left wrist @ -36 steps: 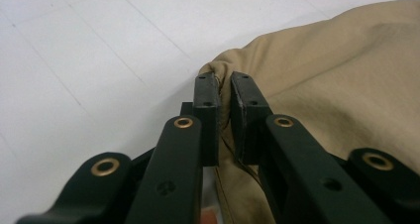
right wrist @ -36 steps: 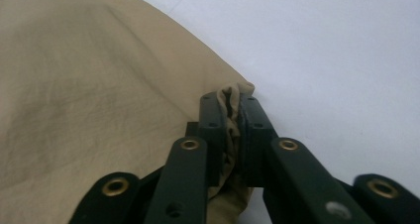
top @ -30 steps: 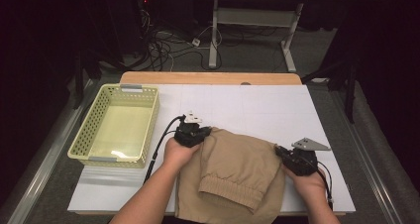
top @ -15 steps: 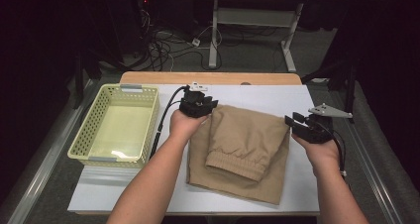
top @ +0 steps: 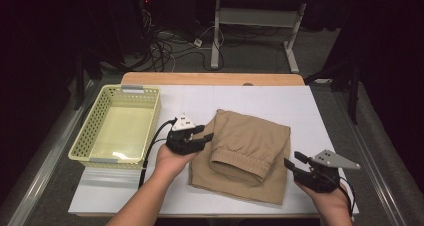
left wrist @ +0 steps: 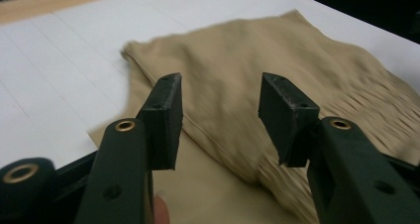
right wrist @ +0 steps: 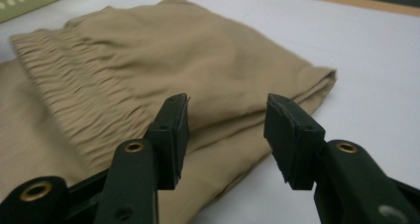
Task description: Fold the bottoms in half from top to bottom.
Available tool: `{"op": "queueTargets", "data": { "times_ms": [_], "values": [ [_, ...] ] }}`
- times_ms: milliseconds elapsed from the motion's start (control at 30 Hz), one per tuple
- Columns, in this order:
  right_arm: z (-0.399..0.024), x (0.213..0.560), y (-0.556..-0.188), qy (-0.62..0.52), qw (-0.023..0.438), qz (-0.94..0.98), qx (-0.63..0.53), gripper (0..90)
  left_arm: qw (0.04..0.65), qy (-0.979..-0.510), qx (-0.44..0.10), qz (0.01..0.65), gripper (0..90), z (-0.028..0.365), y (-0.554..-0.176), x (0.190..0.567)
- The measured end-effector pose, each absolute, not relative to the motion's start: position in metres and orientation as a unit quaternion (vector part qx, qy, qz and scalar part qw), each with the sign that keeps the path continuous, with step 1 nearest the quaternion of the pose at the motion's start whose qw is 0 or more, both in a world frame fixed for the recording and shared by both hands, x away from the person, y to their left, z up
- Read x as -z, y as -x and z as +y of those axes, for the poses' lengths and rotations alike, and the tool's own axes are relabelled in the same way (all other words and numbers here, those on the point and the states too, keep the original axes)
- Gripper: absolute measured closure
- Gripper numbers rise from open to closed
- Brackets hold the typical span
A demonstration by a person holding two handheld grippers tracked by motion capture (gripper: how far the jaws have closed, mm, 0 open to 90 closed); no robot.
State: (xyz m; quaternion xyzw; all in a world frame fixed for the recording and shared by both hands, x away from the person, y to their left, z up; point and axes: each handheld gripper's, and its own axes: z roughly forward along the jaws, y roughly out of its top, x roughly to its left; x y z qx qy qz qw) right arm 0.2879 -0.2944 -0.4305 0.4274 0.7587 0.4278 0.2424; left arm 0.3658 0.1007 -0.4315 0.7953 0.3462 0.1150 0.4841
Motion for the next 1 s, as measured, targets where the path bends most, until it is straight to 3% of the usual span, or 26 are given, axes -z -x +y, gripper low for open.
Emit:
{"op": "queueTargets", "data": {
  "times_ms": [200,300,400,633,867,1000],
  "values": [
    [-0.291,0.454,-0.267,-0.422,0.233,0.759,-0.437,51.3,0.508,-0.792,-0.08,0.331,40.1,0.11,-0.327,0.456],
    [-0.289,0.459,-0.265,-0.415,0.228,0.774,-0.421,48.9,0.473,-0.82,-0.092,0.309,35.8,0.108,-0.317,0.462],
    [-0.286,0.459,-0.266,-0.411,0.222,0.775,-0.426,45.1,0.476,-0.814,-0.094,0.319,34.9,0.103,-0.318,0.463],
    [-0.267,0.457,-0.263,-0.383,0.226,0.785,-0.432,34.0,0.463,-0.824,-0.098,0.311,39.4,0.082,-0.32,0.469],
    [-0.246,0.465,-0.272,-0.37,0.213,0.797,-0.427,26.2,0.44,-0.836,-0.109,0.31,51.9,0.076,-0.322,0.473],
    [-0.236,0.473,-0.282,-0.379,0.197,0.809,-0.404,21.0,0.43,-0.837,-0.101,0.322,53.7,0.076,-0.326,0.479]
  ]
}}
